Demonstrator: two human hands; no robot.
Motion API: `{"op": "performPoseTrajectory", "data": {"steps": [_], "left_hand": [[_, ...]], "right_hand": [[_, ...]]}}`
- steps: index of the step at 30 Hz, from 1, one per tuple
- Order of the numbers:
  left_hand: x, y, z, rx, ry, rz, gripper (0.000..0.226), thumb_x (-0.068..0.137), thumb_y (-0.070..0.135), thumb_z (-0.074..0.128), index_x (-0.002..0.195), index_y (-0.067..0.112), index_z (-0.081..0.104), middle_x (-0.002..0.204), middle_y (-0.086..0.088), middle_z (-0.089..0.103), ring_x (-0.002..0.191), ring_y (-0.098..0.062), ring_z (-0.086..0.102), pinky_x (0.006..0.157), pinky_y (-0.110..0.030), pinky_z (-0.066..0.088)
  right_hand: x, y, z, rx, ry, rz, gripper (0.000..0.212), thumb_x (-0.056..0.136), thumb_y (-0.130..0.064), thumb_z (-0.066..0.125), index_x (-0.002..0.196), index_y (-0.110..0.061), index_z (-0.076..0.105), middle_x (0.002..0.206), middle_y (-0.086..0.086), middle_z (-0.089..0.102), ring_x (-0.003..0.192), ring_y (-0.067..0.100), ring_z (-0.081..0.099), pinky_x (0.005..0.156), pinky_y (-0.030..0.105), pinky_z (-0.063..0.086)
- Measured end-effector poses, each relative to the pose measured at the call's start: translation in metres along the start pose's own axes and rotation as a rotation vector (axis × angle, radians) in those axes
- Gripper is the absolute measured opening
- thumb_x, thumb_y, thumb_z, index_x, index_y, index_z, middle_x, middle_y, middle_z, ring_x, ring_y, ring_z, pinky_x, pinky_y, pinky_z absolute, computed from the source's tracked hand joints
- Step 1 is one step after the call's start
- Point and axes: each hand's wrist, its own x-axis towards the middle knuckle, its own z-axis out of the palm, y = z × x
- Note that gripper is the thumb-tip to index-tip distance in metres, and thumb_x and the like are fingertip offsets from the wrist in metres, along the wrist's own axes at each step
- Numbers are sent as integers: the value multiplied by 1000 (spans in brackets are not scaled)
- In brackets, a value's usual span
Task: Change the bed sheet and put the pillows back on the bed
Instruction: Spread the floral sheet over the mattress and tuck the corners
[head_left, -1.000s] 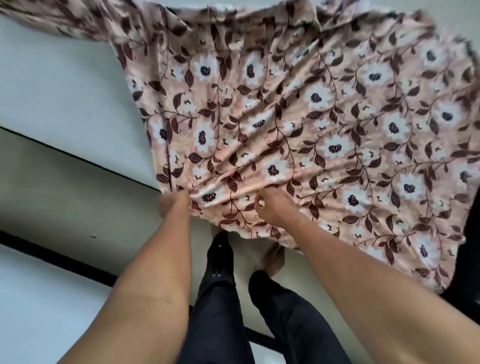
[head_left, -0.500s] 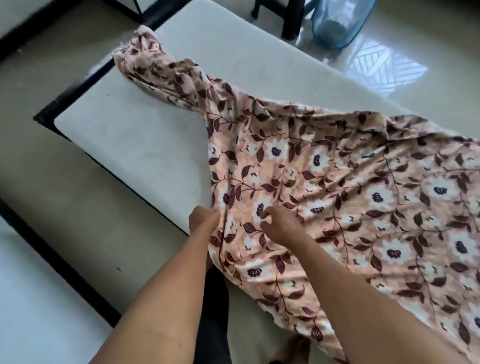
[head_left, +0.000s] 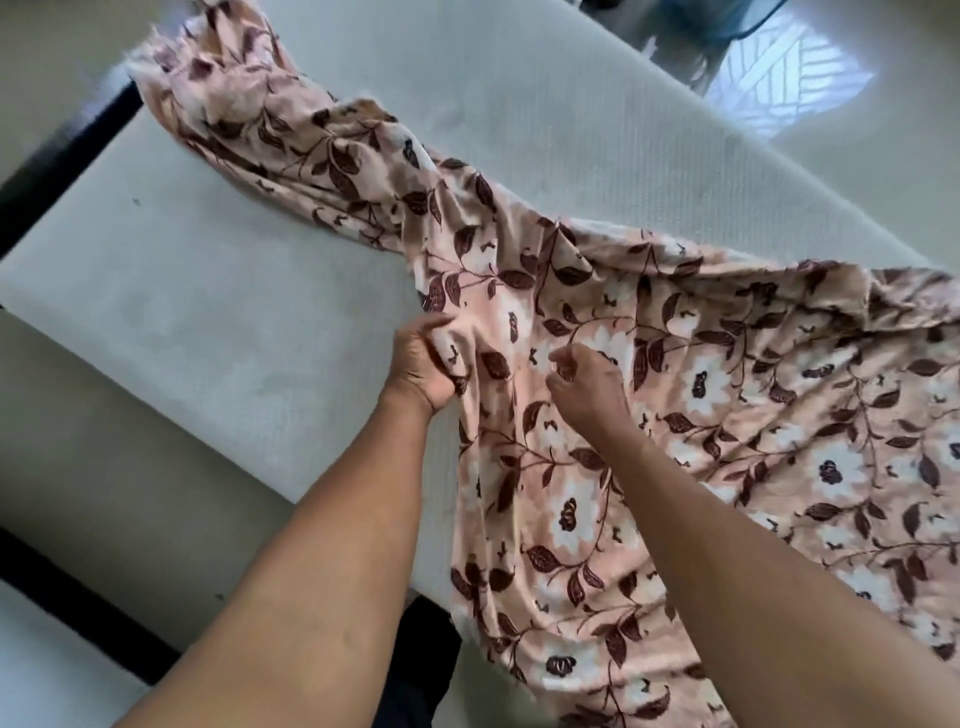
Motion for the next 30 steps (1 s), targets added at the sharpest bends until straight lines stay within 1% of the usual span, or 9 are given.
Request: {"op": "performPoseTrajectory", "data": {"steps": [3,6,7,10,13,15,17,21,30], "left_hand": [[-5,36,-9,-102,-11,52,5,78,13,62,81,10,64,57,-5,61,54,-24,55,62,-26,49],[-13,57,-46,-82,170,169,18,81,10,60,86,7,77,84,-9,75,78,-28,71,77,-36,57],[-13,59,-66,-80,288,197,20,80,8,60,88,5,78,90,-11,76,85,-30,72,78,-37,59],[-29,56,-122,43,890,200,36,75,7,65,110,1,73,100,-11,73,96,-32,72,69,-38,58],[-57,41,-146,169,1336,160,41,83,12,55,122,7,66,118,-20,70,111,-39,66,93,-43,56],[-68,40,-150,149,1454,150,46,91,26,43,127,1,60,128,-27,63,121,-42,61,102,-46,50],[-75,45,-153,225,1475,46,55,103,33,30,137,-6,49,142,-30,51,134,-42,49,112,-45,38],[-90,67,-138,350,1407,-102,68,84,22,67,141,1,37,141,-31,43,130,-47,45,109,-53,40],[-35,170,-127,875,1087,186,42,82,29,65,118,7,63,120,-20,67,112,-42,64,92,-46,55]], "right_hand": [[19,-20,-14,-41,24,-17,30,93,-24,66,123,-24,66,125,0,67,114,21,63,99,43,54],[37,-41,-24,-77,32,-56,27,92,-22,66,120,-20,67,120,1,67,111,22,63,95,35,52],[41,-47,-26,-94,29,-62,25,92,-21,66,117,-18,67,117,2,66,108,22,63,92,33,52],[49,-63,-29,-127,25,-83,21,91,-21,66,111,-20,69,114,2,67,101,20,61,88,33,52],[45,-75,-22,-133,-14,-98,27,91,-23,66,118,-22,67,121,1,67,112,23,62,96,35,51],[35,-85,-17,-155,-50,-115,28,93,-23,66,121,-22,66,124,-1,66,116,22,61,98,34,48],[25,-93,-11,-201,-97,-179,31,93,-22,67,124,-19,66,126,2,65,116,23,60,98,34,48],[2,-115,-6,-265,-197,-249,31,91,-21,65,123,-20,65,125,6,64,116,26,60,96,38,51],[42,-198,17,-350,-236,-404,34,90,-23,64,124,-20,64,129,6,61,117,27,59,93,37,51]]}}
